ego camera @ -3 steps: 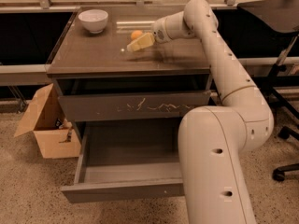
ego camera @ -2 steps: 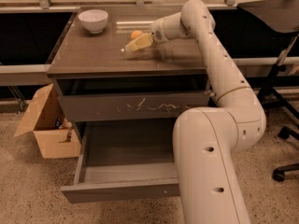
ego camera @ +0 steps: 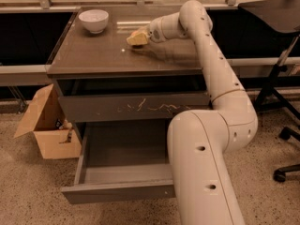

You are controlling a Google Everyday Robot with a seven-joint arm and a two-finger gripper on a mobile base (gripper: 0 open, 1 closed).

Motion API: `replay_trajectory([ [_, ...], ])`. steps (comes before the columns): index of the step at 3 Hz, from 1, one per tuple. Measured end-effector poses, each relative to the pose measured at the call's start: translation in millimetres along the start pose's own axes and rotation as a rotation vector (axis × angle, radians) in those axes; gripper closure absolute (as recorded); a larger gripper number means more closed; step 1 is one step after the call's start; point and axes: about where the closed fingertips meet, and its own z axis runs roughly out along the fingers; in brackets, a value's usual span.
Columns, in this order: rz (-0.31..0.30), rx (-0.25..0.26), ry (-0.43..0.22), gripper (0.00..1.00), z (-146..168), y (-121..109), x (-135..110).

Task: Place orange into middle drawer

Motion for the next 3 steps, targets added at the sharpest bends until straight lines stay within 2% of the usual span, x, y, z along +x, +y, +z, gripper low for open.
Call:
replay_trajectory([
  [1, -0.004, -0.004, -0.017, 0.72, -2.0, 0.1, -4.2],
  [2, -0.051, -0.008, -0.031, 1.00, -35.7, 6.6, -26.6],
  [3, -0.060, -0.014, -0.025, 1.00, -55.6, 15.3, -33.5],
])
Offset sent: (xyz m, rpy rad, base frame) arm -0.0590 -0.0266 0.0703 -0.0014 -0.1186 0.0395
